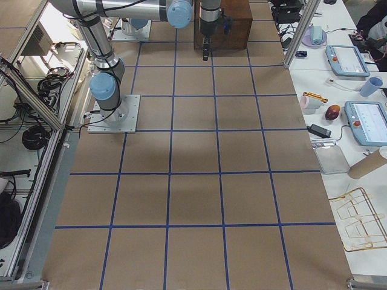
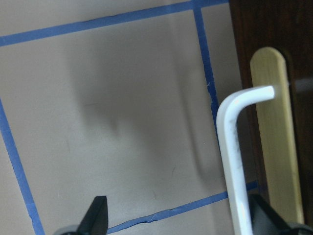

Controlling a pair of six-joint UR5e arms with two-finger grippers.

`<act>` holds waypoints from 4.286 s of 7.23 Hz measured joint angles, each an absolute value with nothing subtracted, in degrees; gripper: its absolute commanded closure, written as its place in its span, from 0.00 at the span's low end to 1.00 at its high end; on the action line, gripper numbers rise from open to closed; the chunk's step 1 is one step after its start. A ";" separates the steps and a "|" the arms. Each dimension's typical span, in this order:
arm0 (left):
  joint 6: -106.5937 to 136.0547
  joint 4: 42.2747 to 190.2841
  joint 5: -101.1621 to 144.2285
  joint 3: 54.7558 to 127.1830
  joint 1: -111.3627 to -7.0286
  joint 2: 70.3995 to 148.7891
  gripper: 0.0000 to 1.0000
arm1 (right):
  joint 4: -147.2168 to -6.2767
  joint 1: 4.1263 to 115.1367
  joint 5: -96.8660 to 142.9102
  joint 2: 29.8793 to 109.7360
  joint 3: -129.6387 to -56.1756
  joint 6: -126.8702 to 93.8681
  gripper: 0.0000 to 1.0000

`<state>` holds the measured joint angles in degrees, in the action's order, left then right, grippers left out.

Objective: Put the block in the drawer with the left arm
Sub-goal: 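Pull the drawer open with the left gripper, away from the cabinet, then release the handle and lower the left gripper onto the yellow block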

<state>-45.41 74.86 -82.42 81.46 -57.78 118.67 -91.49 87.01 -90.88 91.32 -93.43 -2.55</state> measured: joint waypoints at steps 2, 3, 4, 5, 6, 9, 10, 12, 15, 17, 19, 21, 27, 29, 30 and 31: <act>-45.89 74.86 -82.44 80.44 -57.53 119.36 0.00 | -91.49 86.98 -90.88 91.32 -93.43 -2.55 0.00; -45.94 74.89 -82.44 80.25 -57.51 119.47 0.00 | -91.49 86.99 -90.88 91.32 -93.43 -2.55 0.00; -45.96 74.94 -82.44 80.17 -57.49 119.50 0.00 | -91.49 86.99 -90.88 91.32 -93.44 -2.55 0.00; -45.96 74.98 -82.44 79.95 -57.48 119.52 0.00 | -91.49 87.01 -90.88 91.32 -93.45 -2.55 0.00; -45.97 75.05 -82.44 79.51 -57.48 119.53 0.00 | -91.50 87.01 -90.88 91.32 -93.45 -2.55 0.00; -46.05 75.12 -82.71 78.80 -57.48 119.63 0.00 | -91.49 87.01 -90.88 91.32 -93.43 -2.55 0.00; -46.31 75.07 -83.15 78.74 -57.48 119.70 0.00 | -91.49 87.01 -90.88 91.32 -93.44 -2.55 0.00; -46.96 74.96 -83.63 78.31 -57.48 119.99 0.00 | -91.49 87.01 -90.88 91.32 -93.45 -2.55 0.00; -48.06 75.13 -83.77 76.69 -57.36 120.86 0.00 | -91.49 87.01 -90.88 91.32 -93.43 -2.55 0.00; -48.85 75.08 -83.84 76.43 -57.10 121.06 0.00 | -91.49 87.01 -90.88 91.32 -93.43 -2.55 0.00; -49.42 74.96 -84.54 76.38 -57.06 121.16 0.00 | -91.49 87.01 -90.88 91.32 -93.43 -2.55 0.00; -49.89 74.74 -85.52 76.35 -56.98 121.28 0.00 | -91.49 87.01 -90.88 91.32 -93.43 -2.55 0.00; -51.05 74.77 -85.75 74.74 -56.35 122.19 0.00 | -91.49 87.01 -90.88 91.32 -93.45 -2.55 0.00; -50.58 75.63 -85.73 74.68 -56.33 121.03 0.00 | -91.50 87.01 -90.88 91.32 -93.44 -2.55 0.00; -50.18 76.06 -85.62 74.58 -56.32 120.32 0.00 | -91.49 87.01 -90.88 91.32 -93.45 -2.55 0.00; -49.70 76.21 -85.59 73.98 -56.17 119.86 0.00 | -91.49 87.01 -90.88 91.32 -93.46 -2.55 0.00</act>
<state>-49.70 76.21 -85.59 73.98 -56.17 119.86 -91.49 87.01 -90.88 91.32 -93.46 -2.55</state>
